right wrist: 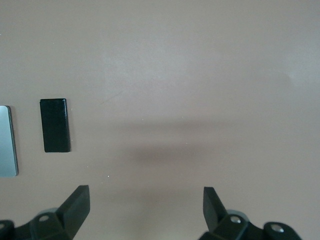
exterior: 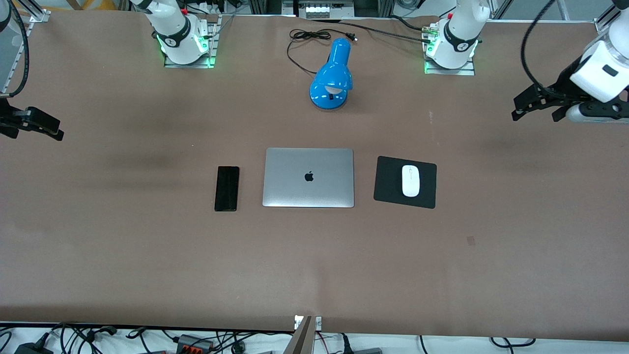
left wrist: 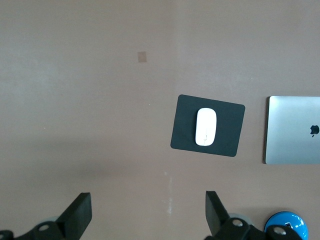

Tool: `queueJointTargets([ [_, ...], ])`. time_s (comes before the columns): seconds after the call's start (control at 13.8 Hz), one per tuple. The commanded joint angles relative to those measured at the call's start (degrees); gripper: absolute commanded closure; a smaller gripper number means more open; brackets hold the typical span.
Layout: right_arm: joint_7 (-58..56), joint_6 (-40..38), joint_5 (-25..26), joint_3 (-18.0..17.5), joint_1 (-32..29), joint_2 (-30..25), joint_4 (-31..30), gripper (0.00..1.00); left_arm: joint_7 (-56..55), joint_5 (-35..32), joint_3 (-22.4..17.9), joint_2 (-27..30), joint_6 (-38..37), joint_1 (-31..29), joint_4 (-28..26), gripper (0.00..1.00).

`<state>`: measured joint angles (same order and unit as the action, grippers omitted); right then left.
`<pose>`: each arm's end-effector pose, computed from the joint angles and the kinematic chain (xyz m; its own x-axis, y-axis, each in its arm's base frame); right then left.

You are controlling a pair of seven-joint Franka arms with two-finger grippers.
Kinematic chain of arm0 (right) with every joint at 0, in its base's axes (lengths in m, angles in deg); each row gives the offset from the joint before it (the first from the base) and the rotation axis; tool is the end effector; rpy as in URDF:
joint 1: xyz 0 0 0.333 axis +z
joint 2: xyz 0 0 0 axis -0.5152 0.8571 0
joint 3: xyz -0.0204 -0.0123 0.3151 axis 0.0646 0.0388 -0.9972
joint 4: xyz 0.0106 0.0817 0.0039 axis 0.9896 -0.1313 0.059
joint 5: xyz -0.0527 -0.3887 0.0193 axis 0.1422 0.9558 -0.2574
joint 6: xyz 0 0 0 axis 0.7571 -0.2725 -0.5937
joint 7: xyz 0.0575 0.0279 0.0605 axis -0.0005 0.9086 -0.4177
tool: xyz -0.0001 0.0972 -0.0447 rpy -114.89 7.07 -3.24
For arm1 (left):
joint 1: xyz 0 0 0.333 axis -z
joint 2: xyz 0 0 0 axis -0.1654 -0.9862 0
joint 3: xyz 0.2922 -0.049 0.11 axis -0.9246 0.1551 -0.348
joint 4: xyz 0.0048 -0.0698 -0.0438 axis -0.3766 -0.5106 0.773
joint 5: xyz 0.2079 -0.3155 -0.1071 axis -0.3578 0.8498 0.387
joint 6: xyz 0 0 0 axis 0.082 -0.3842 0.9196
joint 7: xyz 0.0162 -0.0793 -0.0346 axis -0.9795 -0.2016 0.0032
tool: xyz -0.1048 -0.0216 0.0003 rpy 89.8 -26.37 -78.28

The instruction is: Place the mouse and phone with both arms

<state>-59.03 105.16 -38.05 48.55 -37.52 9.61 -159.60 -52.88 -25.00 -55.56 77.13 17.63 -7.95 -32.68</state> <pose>0.5849 -0.0438 0.5988 0.9997 -0.0239 -0.0014 -0.0238 -0.9983 0.0538 0.5210 -0.0203 0.5938 0.9991 0.0401 0.0166 0.0389 -0.9970 0.0674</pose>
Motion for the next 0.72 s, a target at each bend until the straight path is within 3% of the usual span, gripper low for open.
queueJointTargets([
  [0.0, -0.77, -0.44, -0.1, -0.12, -0.08, 0.51, 1.27, 0.0, 0.04, 0.15, 0.37, 0.24, -1.17, 0.28, 0.44, 0.0],
  [0.29, -0.59, -1.93, -0.1, 0.06, -0.34, 0.51, 1.18, 0.0, 0.39, -0.74, 0.46, -3.18, -4.16, 0.28, 5.26, 0.0],
  [0.65, -0.41, -1.93, -0.1, 0.06, -0.34, 0.51, 1.18, 0.0, 0.4, -1.26, 0.46, -3.37, -4.69, 0.01, 5.36, 0.0],
])
